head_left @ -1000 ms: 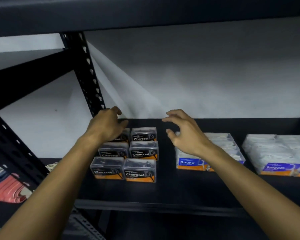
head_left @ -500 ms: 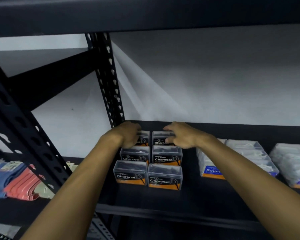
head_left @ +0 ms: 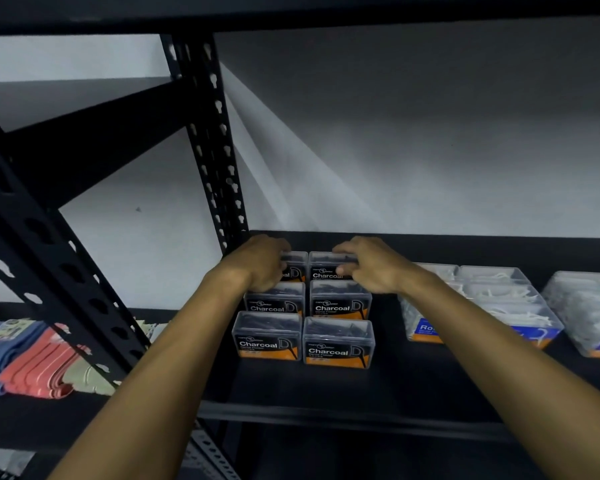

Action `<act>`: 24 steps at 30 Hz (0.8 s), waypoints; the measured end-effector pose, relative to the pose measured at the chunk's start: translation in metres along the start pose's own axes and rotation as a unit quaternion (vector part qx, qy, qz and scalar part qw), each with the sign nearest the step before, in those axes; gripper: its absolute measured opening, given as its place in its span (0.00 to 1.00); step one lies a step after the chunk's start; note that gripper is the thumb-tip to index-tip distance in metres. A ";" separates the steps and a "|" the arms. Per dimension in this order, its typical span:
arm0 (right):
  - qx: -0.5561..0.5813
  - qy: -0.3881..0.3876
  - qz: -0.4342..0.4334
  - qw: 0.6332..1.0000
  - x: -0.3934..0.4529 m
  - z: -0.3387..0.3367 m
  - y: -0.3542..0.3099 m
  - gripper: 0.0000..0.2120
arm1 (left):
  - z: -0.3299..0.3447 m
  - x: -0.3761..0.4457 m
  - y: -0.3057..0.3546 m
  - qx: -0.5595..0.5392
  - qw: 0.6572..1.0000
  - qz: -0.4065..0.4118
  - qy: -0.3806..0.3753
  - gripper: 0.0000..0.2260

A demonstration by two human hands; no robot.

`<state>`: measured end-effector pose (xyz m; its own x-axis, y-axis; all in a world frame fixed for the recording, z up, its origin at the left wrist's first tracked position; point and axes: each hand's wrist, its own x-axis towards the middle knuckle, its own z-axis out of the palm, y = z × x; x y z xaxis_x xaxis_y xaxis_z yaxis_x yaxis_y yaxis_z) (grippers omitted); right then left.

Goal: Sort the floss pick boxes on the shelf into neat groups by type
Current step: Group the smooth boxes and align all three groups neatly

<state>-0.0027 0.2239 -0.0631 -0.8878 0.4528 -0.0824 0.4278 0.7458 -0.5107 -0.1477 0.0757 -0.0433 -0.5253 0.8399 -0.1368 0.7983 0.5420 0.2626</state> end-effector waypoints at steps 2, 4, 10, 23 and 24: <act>0.004 0.001 0.002 1.000 0.000 0.001 0.000 0.24 | -0.001 0.000 0.001 0.002 1.000 0.004 -0.003 0.19; 0.001 0.000 0.001 1.000 0.000 0.001 0.001 0.24 | -0.002 -0.001 0.001 0.007 1.000 0.005 -0.008 0.19; -0.028 0.002 -0.006 1.000 -0.005 -0.004 -0.001 0.29 | -0.006 -0.005 0.000 0.005 1.000 -0.006 -0.009 0.26; -0.133 0.148 -0.180 0.963 -0.055 0.004 0.001 0.21 | -0.017 -0.050 -0.007 0.083 0.995 0.054 -0.032 0.21; -0.139 0.145 -0.182 0.963 -0.056 0.007 0.001 0.21 | -0.015 -0.049 -0.006 0.093 0.994 0.054 -0.030 0.19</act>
<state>0.0460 0.1962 -0.0646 -0.9200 0.2250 0.3208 0.1627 0.9641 -0.2097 -0.1312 0.0306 -0.0242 -0.4193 0.8906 -0.1761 0.8928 0.4397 0.0981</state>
